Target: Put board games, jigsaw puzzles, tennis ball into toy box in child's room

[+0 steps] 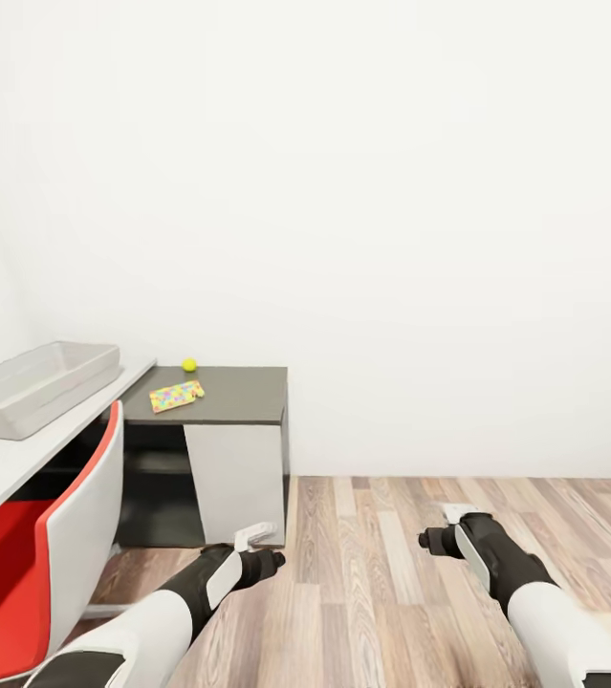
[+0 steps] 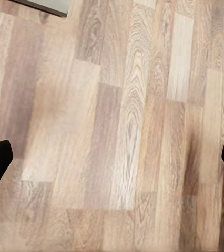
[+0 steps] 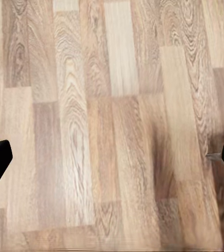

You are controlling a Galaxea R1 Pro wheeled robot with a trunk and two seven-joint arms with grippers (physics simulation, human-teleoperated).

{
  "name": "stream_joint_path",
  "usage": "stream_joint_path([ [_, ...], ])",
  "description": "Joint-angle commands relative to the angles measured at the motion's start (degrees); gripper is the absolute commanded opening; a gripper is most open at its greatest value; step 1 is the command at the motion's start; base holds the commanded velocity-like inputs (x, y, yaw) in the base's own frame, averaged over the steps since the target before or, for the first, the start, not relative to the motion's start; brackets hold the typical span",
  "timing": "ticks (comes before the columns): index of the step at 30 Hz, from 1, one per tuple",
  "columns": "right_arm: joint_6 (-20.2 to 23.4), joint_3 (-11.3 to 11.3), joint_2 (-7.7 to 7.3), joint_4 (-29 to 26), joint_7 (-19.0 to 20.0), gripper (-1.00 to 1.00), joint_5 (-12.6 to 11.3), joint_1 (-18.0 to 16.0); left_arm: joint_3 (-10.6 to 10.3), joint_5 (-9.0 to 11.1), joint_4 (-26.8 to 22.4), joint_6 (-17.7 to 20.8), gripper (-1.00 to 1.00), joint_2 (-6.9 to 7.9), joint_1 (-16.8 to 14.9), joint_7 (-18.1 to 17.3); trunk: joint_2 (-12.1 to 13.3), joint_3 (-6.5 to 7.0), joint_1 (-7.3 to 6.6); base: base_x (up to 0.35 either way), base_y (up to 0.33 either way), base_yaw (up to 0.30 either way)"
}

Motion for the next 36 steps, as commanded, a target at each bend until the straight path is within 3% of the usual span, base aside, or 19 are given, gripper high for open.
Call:
stream_joint_path([
  [1, 0.3, -0.07, -0.01, -0.11, 0.03, 1.0, -0.29, -0.02, 0.02, 0.42, -0.13, 0.33, 1.0, -0.01, -0.01, 0.22, -0.03, -0.06, 0.0, 0.0, 0.0, -0.277],
  [19, 3.76, -0.09, -0.84, -2.94, 0.05, 1.0, -0.37, 0.3, -0.08, 1.53, -2.94, -1.42, 1.0, -0.01, 1.85, -2.27, -0.03, -0.06, 0.0, 0.0, 0.0, -0.277],
  [24, 3.93, -0.09, -0.96, -3.12, 0.08, 1.0, -0.38, 0.32, -0.32, 1.58, -6.01, -1.93, 1.0, -0.01, 3.54, -2.71, -0.03, -0.06, 0.0, 0.0, 0.0, -0.278],
  [28, 4.04, -0.1, -1.08, -3.57, 0.12, 1.0, -0.37, 0.39, -0.73, 1.65, -11.27, -2.1, 1.0, -0.01, 6.31, -2.83, -0.03, -0.06, 0.0, 0.0, 0.0, -0.279],
  [36, 4.18, -0.08, -1.59, -7.44, 0.18, 1.0, -0.34, 0.91, -0.98, 1.7, -15.25, -1.72, 1.0, -0.01, 8.54, -2.76, -0.03, -0.06, 0.0, 0.0, 0.0, -0.28],
])
